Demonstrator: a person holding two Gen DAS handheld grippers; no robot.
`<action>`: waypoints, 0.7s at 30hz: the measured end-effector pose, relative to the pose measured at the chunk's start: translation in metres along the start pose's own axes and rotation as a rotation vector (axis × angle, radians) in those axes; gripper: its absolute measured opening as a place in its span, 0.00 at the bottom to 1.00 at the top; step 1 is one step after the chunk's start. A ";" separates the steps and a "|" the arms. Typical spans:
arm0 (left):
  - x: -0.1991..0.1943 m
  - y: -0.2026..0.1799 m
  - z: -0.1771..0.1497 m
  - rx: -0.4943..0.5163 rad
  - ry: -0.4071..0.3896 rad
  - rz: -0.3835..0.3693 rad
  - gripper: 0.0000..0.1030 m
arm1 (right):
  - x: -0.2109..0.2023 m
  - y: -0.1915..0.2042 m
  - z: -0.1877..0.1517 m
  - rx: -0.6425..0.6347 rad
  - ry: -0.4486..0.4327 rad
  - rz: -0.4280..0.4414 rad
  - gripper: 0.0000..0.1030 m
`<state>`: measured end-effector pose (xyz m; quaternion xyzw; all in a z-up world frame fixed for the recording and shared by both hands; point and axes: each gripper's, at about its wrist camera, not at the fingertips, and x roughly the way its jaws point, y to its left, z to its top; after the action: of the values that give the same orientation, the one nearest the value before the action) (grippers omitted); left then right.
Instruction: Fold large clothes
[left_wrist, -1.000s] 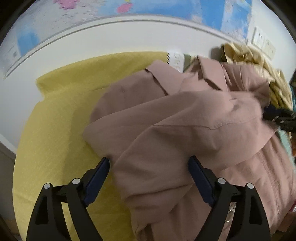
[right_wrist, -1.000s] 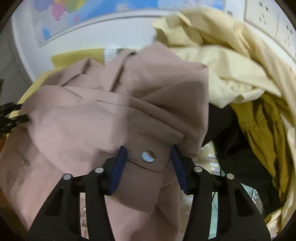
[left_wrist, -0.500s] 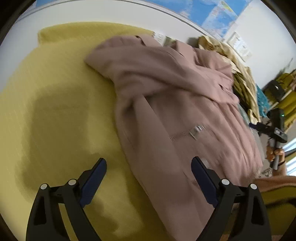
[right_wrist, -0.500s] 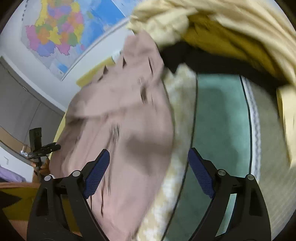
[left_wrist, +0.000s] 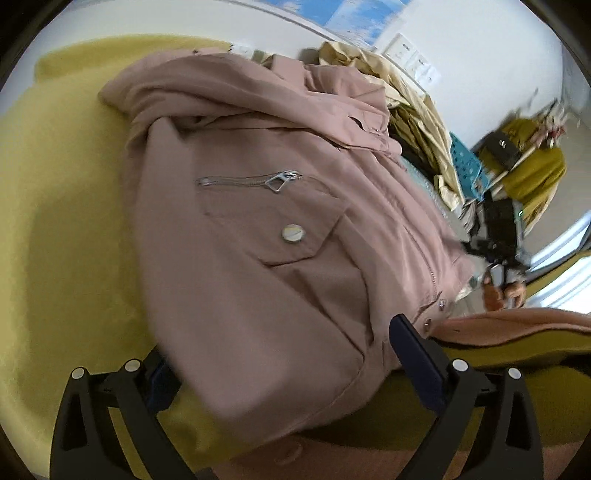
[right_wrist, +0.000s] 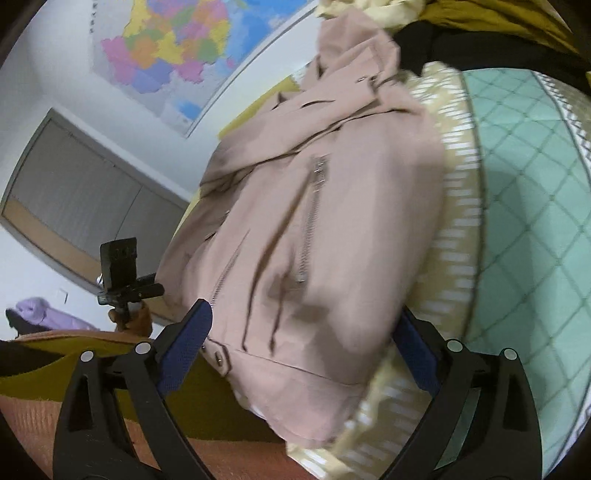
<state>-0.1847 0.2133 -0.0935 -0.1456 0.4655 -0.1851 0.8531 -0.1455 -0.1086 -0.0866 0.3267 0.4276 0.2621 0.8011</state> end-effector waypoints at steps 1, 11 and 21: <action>0.003 -0.003 0.001 0.005 -0.008 0.019 0.93 | 0.003 0.001 0.001 0.002 0.006 0.022 0.69; -0.050 0.012 0.021 -0.180 -0.120 0.040 0.07 | -0.040 0.045 -0.001 -0.020 -0.149 0.201 0.08; -0.067 0.017 0.003 -0.149 -0.064 0.116 0.20 | -0.046 0.060 -0.020 -0.079 -0.085 0.172 0.09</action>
<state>-0.2124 0.2591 -0.0488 -0.1872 0.4581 -0.0956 0.8637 -0.1938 -0.0955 -0.0264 0.3410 0.3529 0.3326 0.8054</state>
